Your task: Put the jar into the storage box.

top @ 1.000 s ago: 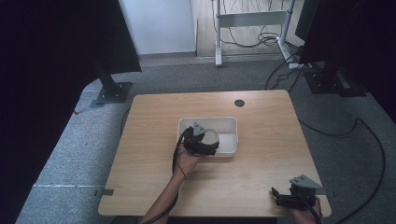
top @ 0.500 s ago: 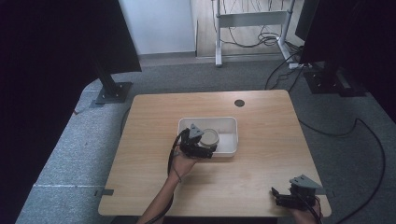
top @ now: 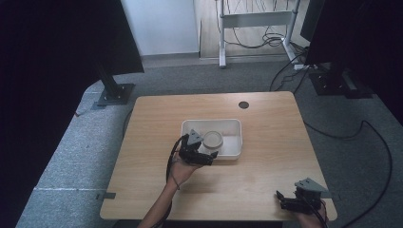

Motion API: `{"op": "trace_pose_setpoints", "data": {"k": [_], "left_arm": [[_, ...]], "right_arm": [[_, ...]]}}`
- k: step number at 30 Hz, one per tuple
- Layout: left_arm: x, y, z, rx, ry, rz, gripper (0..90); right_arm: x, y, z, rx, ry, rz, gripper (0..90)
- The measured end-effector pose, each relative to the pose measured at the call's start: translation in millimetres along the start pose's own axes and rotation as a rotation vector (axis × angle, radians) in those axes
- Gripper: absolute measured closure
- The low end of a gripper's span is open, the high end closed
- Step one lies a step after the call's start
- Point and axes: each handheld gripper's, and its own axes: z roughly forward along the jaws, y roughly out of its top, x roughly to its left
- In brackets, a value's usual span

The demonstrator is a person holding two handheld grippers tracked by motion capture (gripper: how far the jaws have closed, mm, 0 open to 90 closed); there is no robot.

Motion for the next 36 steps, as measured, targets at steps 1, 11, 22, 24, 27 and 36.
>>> {"op": "trace_pose_setpoints", "data": {"k": [1,11,22,24,27,36], "left_arm": [[0.0,-0.6,-1.7,-0.002,-0.002,0.001,4.7],[2.9,-9.2,-15.2,-0.011,-0.015,-0.006,4.9],[8.1,-19.8,-29.3,-0.017,-0.023,-0.019,4.9],[9.0,-21.8,-32.0,-0.02,-0.023,-0.019,4.9],[10.4,-24.4,-36.5,-0.027,-0.022,-0.02,4.9],[10.9,-31.6,-48.4,-0.039,-0.026,-0.004,5.0]], "right_arm": [[0.0,0.0,0.0,0.0,0.0,0.0,0.0],[0.1,0.0,0.0,0.0,0.0,0.0,0.0],[0.1,0.0,0.0,0.0,-0.001,0.0,0.0],[0.1,0.0,0.0,0.0,-0.001,0.0,0.0],[0.2,0.0,0.1,-0.001,-0.001,0.002,0.0],[0.2,0.0,0.0,0.0,-0.002,0.001,0.0]]}}
